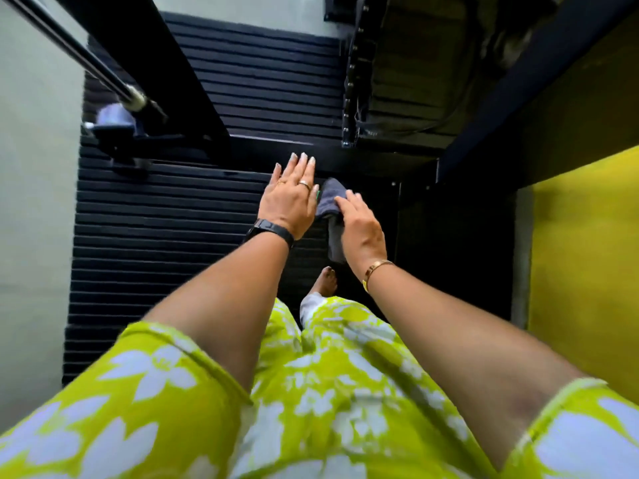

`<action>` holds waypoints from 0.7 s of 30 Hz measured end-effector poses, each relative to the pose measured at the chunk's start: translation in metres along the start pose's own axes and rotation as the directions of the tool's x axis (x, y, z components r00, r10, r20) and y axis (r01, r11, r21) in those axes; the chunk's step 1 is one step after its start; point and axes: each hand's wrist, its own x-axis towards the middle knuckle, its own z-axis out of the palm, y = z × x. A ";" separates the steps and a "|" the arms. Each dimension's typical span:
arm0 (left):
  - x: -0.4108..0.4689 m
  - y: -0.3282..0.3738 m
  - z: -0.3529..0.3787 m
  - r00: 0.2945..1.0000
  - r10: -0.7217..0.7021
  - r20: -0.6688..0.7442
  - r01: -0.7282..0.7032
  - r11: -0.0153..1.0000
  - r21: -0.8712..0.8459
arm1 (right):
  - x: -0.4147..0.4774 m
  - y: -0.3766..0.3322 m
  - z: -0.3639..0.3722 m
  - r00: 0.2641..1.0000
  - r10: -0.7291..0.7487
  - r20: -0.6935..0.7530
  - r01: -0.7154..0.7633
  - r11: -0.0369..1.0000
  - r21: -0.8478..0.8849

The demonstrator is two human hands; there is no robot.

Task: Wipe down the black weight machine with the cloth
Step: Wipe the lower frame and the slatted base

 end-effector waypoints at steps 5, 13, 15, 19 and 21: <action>-0.010 0.020 -0.056 0.996 0.077 -0.044 -0.076 0.996 0.042 | -0.006 -0.018 -0.054 0.999 -0.029 -0.039 0.026 0.998 -0.064; -0.010 0.037 -0.122 0.971 0.234 -0.043 -0.224 0.960 0.166 | -0.006 -0.042 -0.113 0.983 -0.078 -0.165 0.055 0.989 -0.139; -0.008 0.041 -0.132 0.959 0.281 -0.032 -0.270 0.943 0.196 | -0.007 -0.051 -0.120 0.978 -0.077 -0.192 0.049 0.988 -0.147; -0.007 0.038 -0.145 0.916 0.401 0.005 -0.391 0.891 0.232 | -0.010 -0.067 -0.130 0.958 -0.005 -0.287 -0.037 0.989 -0.141; -0.008 0.027 -0.153 0.895 0.446 0.011 -0.437 0.872 0.219 | -0.015 -0.081 -0.126 0.938 0.058 -0.343 -0.108 0.986 -0.127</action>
